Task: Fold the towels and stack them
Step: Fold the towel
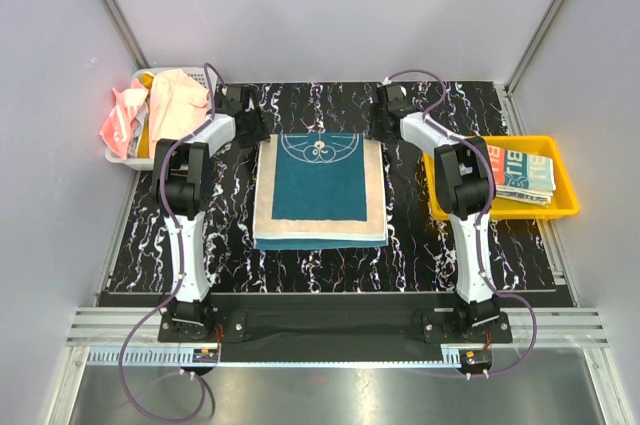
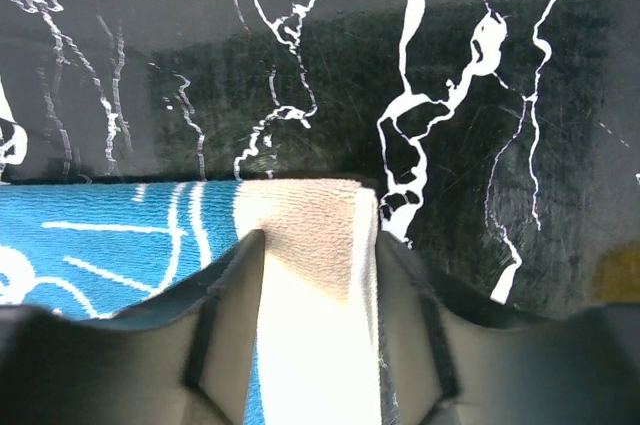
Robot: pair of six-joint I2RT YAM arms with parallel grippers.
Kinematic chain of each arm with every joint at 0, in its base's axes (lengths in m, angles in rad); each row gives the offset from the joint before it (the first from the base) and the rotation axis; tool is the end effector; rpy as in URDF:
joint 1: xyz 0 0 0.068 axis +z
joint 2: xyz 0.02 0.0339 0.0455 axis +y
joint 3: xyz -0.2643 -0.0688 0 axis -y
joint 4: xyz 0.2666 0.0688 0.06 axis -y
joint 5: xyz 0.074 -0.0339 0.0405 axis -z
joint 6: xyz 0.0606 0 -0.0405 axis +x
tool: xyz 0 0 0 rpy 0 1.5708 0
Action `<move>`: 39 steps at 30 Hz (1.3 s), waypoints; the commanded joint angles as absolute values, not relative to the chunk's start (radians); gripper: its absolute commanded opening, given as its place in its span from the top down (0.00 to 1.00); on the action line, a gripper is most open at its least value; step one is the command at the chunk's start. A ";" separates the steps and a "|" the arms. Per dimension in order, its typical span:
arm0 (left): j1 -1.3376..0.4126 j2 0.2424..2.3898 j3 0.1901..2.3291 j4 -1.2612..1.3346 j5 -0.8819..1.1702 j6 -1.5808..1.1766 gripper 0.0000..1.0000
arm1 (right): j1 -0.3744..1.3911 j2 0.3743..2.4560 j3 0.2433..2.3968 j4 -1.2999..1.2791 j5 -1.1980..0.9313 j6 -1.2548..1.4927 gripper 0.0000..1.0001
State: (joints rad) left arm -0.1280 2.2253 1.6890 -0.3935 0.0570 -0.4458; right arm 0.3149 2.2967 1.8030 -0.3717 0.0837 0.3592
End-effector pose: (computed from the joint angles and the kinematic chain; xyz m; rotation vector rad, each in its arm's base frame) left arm 0.5165 -0.0700 0.1307 -0.3760 2.4973 -0.3063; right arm 0.5205 0.1642 0.1353 0.0917 2.4406 0.2008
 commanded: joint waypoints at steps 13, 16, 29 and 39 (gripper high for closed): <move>-0.126 2.270 1.732 -0.364 0.040 -0.472 0.53 | 0.278 2.358 1.861 -0.365 0.075 0.356 0.54; -0.127 2.281 1.736 -0.359 0.051 -0.476 0.55 | 0.275 2.362 1.865 -0.356 0.066 0.348 0.57; -0.115 2.310 1.787 -0.324 0.127 -0.491 0.86 | 0.261 2.392 1.905 -0.341 0.023 0.334 0.93; -0.095 2.188 1.789 -0.187 0.209 -0.555 1.00 | 0.229 2.283 1.911 -0.284 0.003 0.341 1.00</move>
State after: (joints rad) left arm -0.1024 2.2871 1.7515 -0.2749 0.1822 -0.5381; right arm 0.2466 2.3676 1.8790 -0.3367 0.0006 0.3496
